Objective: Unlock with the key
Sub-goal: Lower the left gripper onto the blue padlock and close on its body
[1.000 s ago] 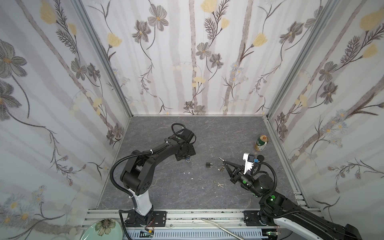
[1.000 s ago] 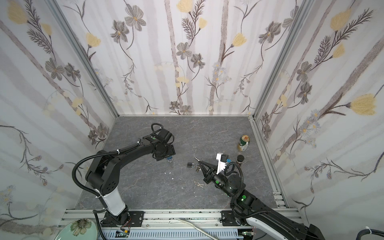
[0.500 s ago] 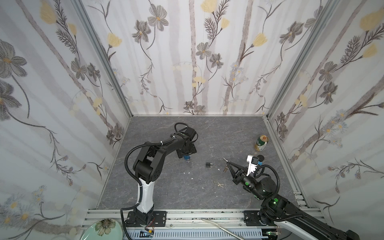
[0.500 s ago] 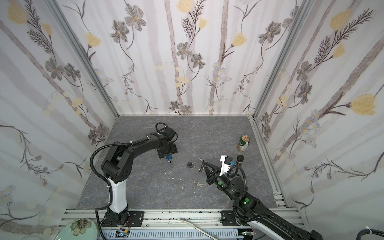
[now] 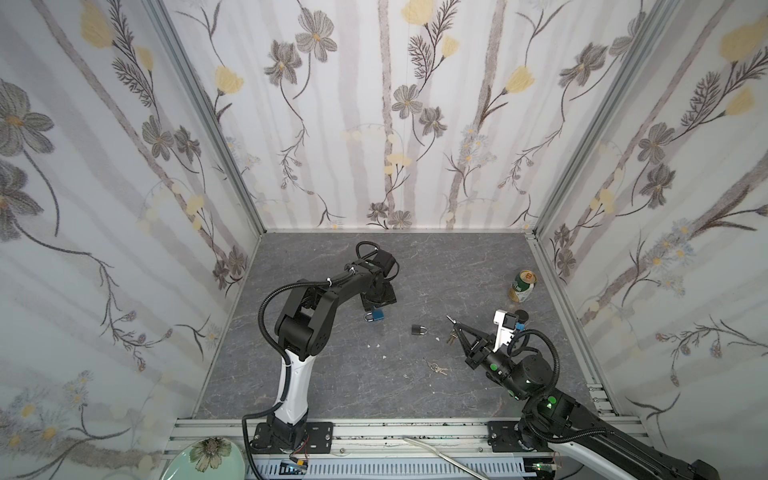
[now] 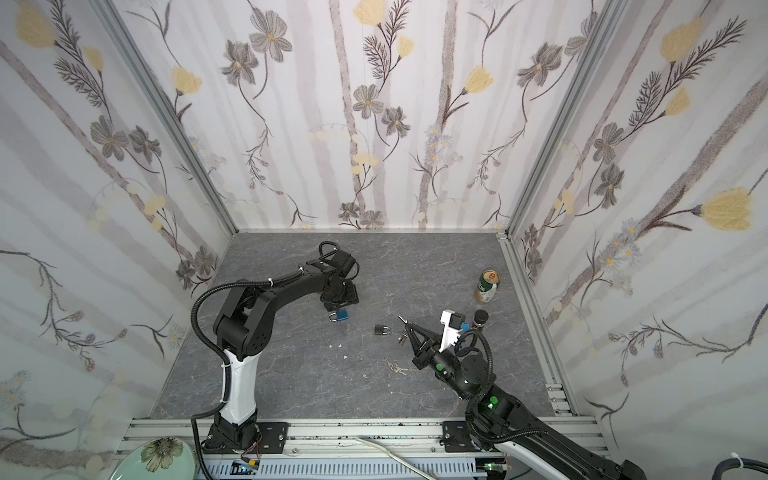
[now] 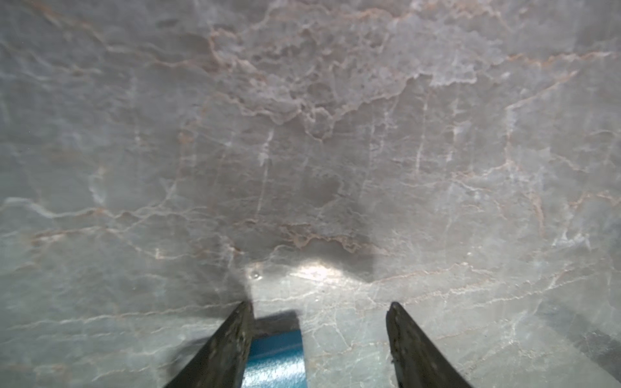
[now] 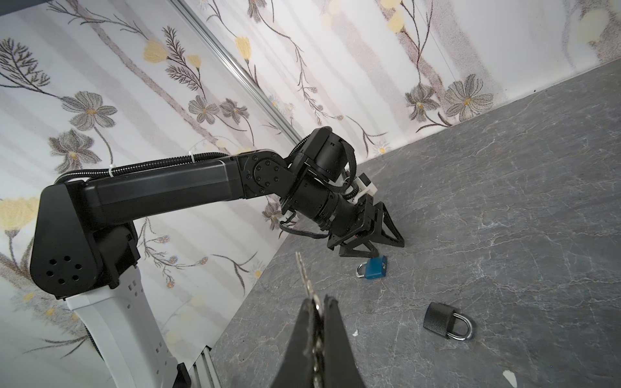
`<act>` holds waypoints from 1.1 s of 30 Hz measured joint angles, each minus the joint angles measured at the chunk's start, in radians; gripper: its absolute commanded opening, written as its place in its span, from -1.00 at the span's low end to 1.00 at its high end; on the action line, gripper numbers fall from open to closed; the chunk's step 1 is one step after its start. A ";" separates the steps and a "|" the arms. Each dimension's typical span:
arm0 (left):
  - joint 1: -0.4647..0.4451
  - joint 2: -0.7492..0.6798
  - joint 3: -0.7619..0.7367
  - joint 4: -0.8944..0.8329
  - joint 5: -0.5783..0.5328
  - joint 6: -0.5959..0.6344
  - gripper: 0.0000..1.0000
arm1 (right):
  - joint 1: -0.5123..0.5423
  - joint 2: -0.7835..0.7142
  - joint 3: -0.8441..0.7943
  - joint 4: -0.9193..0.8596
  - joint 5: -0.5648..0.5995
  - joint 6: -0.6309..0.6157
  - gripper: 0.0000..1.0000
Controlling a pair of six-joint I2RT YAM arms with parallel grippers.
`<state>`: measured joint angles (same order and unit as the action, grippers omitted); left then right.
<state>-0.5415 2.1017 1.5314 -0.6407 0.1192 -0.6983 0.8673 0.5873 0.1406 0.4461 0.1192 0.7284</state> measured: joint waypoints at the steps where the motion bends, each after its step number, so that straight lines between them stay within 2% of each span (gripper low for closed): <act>1: -0.002 0.004 0.005 0.000 0.010 0.016 0.22 | 0.000 0.001 0.001 0.000 0.000 0.000 -1.00; 4: -0.009 0.014 0.019 -0.010 0.019 0.030 0.17 | -0.002 0.003 0.002 0.000 0.000 0.000 -1.00; 7: -0.022 0.020 0.030 -0.019 0.029 0.051 0.01 | -0.002 0.008 0.003 0.000 0.001 0.000 -1.00; 18: -0.039 -0.013 -0.021 -0.034 0.042 0.070 -0.14 | -0.002 0.026 0.007 0.001 0.011 0.001 -1.00; 22: -0.040 -0.049 -0.061 -0.061 0.034 0.070 -0.13 | -0.002 0.026 0.003 0.004 0.018 0.004 -1.00; 33: -0.051 -0.125 -0.067 -0.092 -0.004 0.081 0.22 | -0.002 0.024 -0.004 0.007 0.018 0.008 -1.00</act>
<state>-0.5922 1.9770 1.4647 -0.7322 0.1150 -0.6174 0.8654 0.6113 0.1364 0.4534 0.1375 0.7364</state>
